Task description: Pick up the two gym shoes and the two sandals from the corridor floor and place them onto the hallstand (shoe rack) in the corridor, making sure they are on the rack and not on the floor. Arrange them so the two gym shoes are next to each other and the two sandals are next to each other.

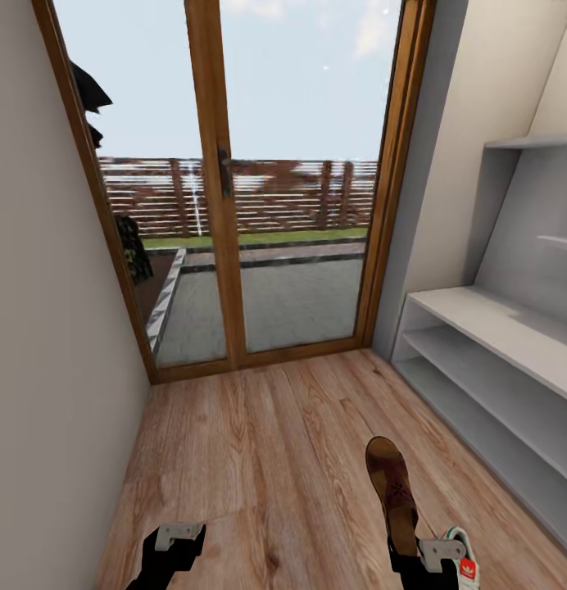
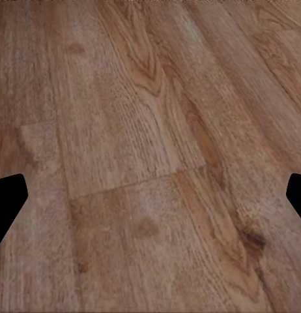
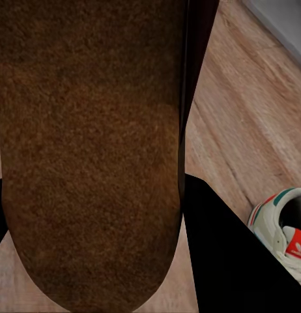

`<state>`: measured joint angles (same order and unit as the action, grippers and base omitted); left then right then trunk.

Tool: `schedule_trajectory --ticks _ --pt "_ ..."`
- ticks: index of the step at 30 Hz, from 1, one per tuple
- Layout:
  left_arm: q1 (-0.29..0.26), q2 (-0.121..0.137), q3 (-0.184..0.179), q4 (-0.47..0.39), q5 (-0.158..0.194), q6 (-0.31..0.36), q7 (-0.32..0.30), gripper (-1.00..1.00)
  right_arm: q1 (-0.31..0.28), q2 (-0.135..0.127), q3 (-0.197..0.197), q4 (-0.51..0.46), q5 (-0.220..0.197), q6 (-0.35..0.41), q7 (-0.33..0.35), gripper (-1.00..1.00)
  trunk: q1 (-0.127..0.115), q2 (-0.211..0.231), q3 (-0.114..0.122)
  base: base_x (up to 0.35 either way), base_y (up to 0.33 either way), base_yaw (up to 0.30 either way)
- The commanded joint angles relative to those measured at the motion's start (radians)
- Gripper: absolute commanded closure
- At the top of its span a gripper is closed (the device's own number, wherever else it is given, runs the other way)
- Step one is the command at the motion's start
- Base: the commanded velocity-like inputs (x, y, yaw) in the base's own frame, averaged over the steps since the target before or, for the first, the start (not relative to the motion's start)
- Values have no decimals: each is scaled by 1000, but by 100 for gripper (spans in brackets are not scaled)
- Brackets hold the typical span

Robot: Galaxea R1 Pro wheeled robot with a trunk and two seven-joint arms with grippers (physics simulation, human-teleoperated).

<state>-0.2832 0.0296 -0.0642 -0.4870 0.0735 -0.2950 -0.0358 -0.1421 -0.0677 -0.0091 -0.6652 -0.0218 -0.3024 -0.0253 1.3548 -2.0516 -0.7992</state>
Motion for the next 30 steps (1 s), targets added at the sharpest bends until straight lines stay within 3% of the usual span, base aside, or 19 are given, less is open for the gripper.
schedule_trajectory --ticks 1,12,30 --pt "-1 1 -6 1 8 -3 -1 -100 -1 0 1 1 -6 -3 -2 100 0 0 -1 0 0 -118" --pt "-1 2 -5 2 8 -5 0 -100 -1 0 1 0 -7 -3 -2 100 0 0 -1 62 0 -221" --pt "-1 1 -5 2 8 -6 1 -100 -1 -1 1 -1 -8 -3 -1 100 0 0 -1 310 33 -58"
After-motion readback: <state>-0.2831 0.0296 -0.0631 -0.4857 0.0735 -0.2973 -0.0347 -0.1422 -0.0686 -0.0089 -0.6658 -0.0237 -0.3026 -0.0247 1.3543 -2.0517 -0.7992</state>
